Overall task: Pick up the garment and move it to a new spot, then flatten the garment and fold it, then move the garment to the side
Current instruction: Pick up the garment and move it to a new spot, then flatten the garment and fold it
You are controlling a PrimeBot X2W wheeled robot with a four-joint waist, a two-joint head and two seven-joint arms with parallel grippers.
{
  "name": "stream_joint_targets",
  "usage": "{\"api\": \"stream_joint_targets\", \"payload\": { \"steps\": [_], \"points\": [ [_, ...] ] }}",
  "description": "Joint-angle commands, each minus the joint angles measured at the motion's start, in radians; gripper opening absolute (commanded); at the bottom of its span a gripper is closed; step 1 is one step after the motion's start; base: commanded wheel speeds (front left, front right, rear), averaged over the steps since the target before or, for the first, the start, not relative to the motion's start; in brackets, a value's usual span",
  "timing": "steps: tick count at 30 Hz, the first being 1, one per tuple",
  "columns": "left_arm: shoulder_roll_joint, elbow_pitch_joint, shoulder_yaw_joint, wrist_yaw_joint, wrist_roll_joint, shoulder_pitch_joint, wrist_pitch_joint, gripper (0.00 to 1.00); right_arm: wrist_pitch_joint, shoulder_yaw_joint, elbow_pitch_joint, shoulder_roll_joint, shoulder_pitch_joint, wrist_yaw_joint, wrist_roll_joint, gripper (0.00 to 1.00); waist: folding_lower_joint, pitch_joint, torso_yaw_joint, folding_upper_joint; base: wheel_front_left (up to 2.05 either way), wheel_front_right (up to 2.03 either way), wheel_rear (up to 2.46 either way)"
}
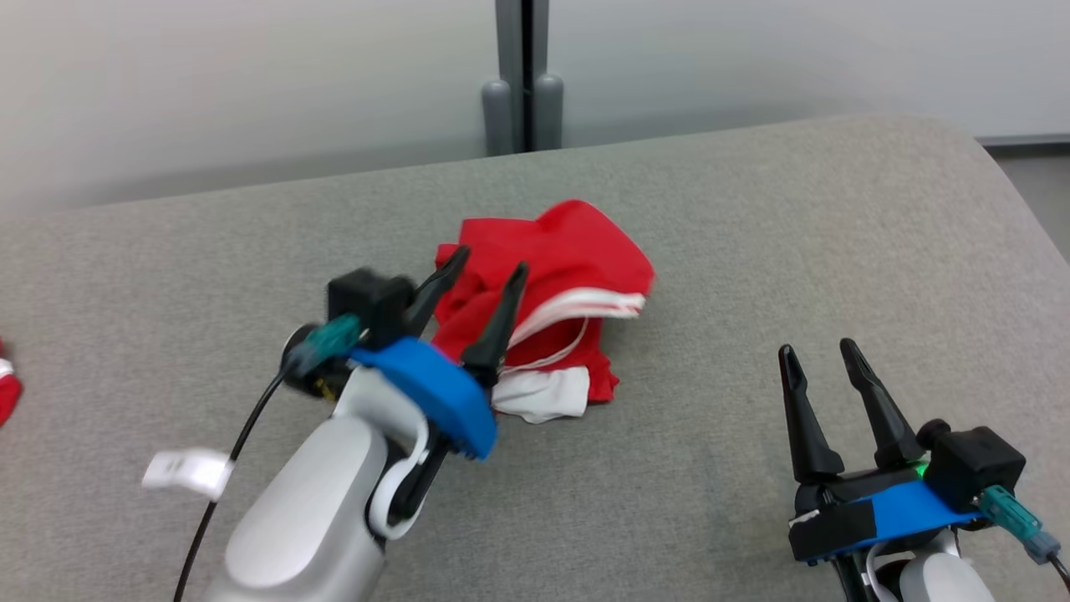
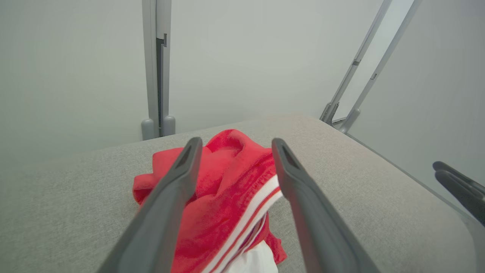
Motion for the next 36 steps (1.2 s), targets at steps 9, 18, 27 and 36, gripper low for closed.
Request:
{"api": "stream_joint_targets", "payload": {
  "steps": [9, 18, 27, 36],
  "points": [
    [0.091, -0.138, 0.124, 0.092, 0.006, 0.247, -0.239, 1.0, 0.042, -0.026, -0.027, -0.004, 0.045, 0.002, -0.03, 1.0, 0.0001, -0.051, 0.057, 0.0, 0.0, 0.0, 0.0],
    [0.14, -0.22, 0.242, 0.157, 0.092, 0.431, -0.269, 1.0, 0.081, -0.035, -0.036, -0.004, 0.085, 0.002, -0.04, 1.0, 0.0001, -0.084, 0.081, 0.0, 0.0, 0.0, 0.0],
    [0.149, -0.231, 0.283, 0.185, 0.12, 0.546, -0.27, 1.0, 0.107, -0.03, -0.033, -0.004, 0.109, 0.002, -0.04, 1.0, 0.0001, -0.102, 0.076, 0.0, 0.0, 0.0, 0.0],
    [0.152, -0.262, 0.285, 0.195, 0.116, 0.553, -0.266, 1.0, 0.109, -0.024, -0.037, -0.004, 0.109, 0.002, -0.032, 1.0, 0.0001, -0.105, 0.073, 0.0, 0.0, 0.0, 0.0]
  ]
}}
